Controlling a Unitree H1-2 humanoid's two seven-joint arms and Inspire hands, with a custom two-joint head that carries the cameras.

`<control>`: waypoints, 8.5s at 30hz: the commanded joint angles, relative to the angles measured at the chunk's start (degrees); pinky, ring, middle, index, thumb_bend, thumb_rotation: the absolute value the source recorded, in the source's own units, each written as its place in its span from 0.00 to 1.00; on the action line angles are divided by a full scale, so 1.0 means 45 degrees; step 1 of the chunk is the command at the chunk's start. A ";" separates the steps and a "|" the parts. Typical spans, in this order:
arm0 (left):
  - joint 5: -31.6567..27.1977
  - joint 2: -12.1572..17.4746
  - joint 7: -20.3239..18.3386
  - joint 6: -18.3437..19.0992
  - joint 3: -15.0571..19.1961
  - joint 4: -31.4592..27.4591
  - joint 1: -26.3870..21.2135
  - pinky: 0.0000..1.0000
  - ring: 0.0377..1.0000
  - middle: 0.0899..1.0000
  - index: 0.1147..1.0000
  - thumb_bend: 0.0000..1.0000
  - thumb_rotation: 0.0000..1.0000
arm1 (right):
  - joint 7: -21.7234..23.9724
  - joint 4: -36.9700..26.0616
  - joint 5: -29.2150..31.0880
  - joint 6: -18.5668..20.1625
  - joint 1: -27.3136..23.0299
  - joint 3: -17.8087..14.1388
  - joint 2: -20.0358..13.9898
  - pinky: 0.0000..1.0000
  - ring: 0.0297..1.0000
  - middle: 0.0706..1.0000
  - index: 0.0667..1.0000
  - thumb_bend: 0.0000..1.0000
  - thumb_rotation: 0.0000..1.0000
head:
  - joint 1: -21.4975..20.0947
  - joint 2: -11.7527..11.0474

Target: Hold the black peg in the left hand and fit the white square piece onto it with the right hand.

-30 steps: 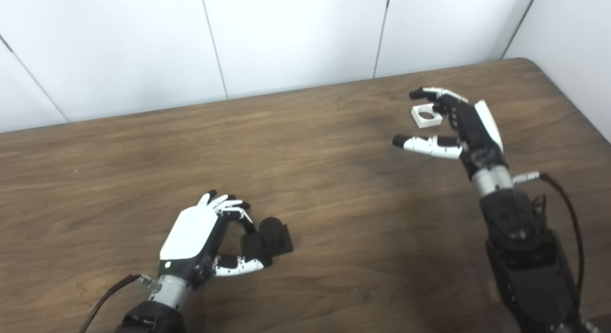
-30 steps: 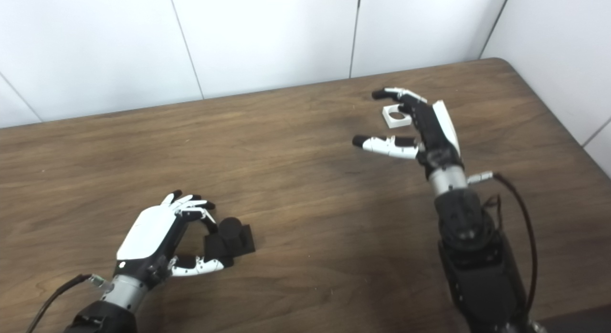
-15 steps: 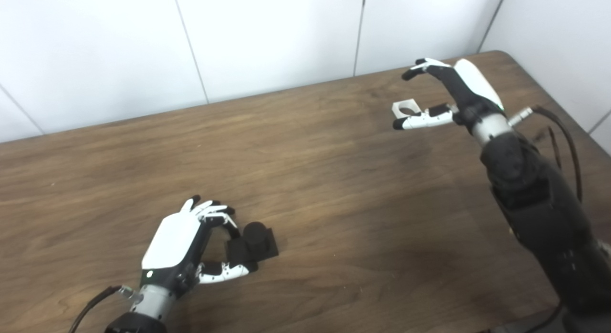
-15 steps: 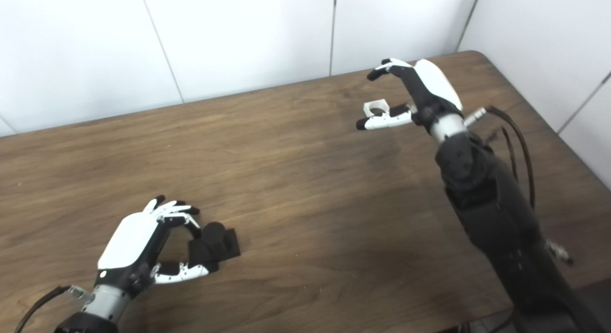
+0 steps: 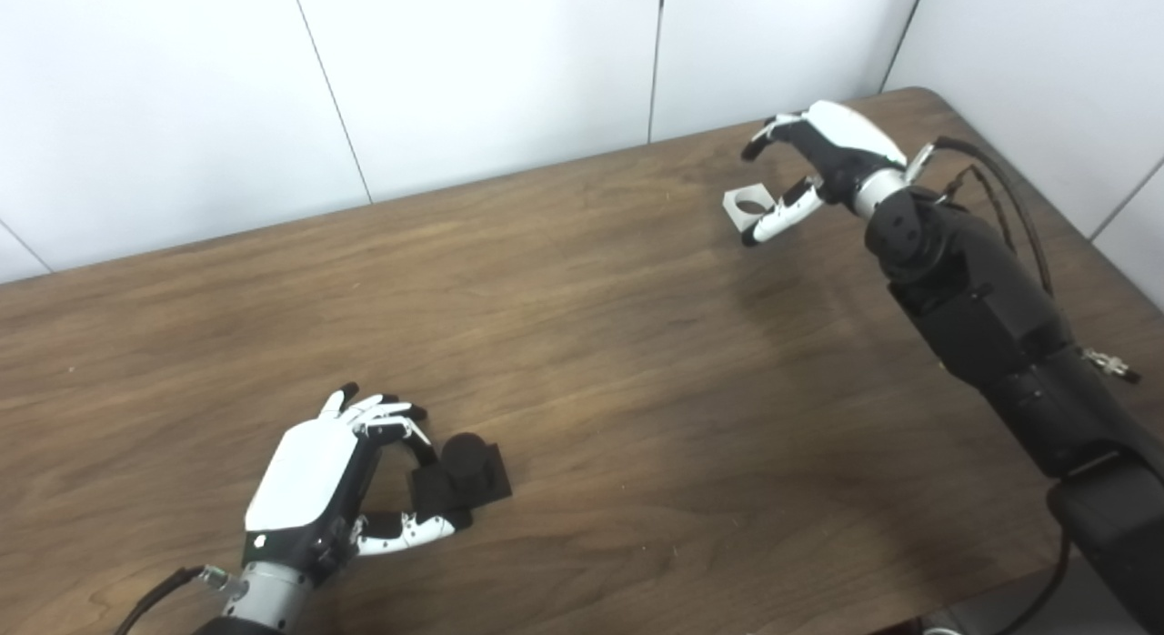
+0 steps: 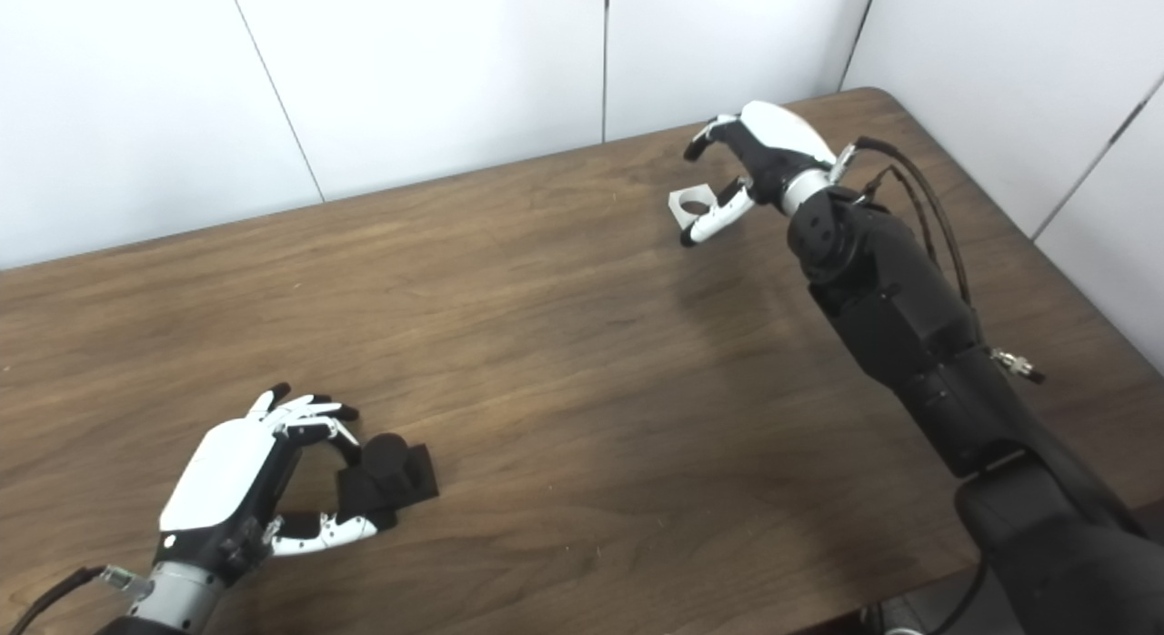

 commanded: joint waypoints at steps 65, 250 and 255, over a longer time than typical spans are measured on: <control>0.0421 0.0052 -0.0495 0.0150 0.0274 -0.0699 0.0514 1.00 0.85 0.74 0.42 0.52 0.04 | 0.1621 0.2374 -0.1405 0.0015 -0.2130 0.1561 -0.0481 0.78 0.84 0.76 0.45 0.52 0.13 | 0.0091 0.0154; 0.2045 -0.1940 0.0503 0.1552 -0.1699 -0.0053 0.0559 1.00 0.89 0.76 0.42 0.51 0.05 | 0.6294 -0.7123 -0.1540 -0.3971 0.0213 0.2606 0.3368 0.85 0.90 0.76 0.58 1.00 0.32 | 0.4820 0.0686; 0.2092 -0.1908 0.0417 0.1576 -0.1709 -0.0073 0.0531 1.00 0.89 0.77 0.42 0.51 0.05 | 0.6455 -0.7222 -0.1580 -0.3815 0.0193 0.2582 0.3301 0.86 0.92 0.80 0.63 1.00 0.35 | 0.4820 0.0686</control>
